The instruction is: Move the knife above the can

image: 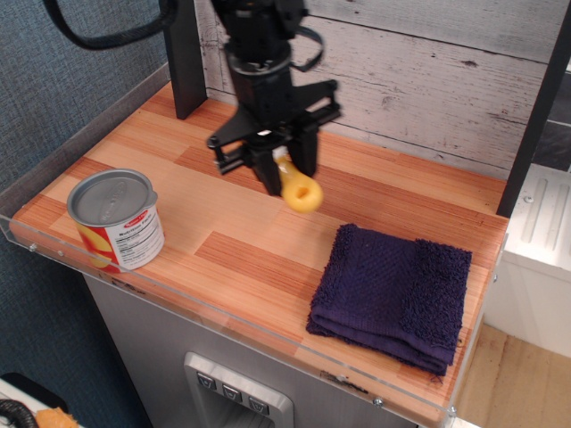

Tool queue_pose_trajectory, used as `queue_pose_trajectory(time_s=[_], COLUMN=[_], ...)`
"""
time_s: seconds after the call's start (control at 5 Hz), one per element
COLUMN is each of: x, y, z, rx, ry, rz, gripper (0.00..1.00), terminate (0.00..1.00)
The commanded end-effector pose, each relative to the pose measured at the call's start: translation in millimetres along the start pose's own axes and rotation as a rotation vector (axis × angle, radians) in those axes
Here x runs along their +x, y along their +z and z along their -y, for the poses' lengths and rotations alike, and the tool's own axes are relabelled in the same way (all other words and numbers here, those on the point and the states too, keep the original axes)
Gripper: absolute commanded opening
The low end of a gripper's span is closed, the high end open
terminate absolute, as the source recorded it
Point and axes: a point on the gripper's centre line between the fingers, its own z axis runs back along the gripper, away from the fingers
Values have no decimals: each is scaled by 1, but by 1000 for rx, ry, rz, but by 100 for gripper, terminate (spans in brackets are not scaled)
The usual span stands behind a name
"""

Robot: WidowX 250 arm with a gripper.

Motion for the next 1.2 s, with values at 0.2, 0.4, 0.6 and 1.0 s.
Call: queue_pose_trajectory(time_s=[0.2, 0.4, 0.6, 1.0], x=[37, 45, 49, 49], y=[-20, -31, -33, -32], z=[-25, -32, -37, -34], rx=[86, 131, 125, 104], ry=[154, 163, 177, 163], rz=[21, 17, 8, -7], gripper=[0, 0, 0, 100], terminate=[0, 0, 0, 0])
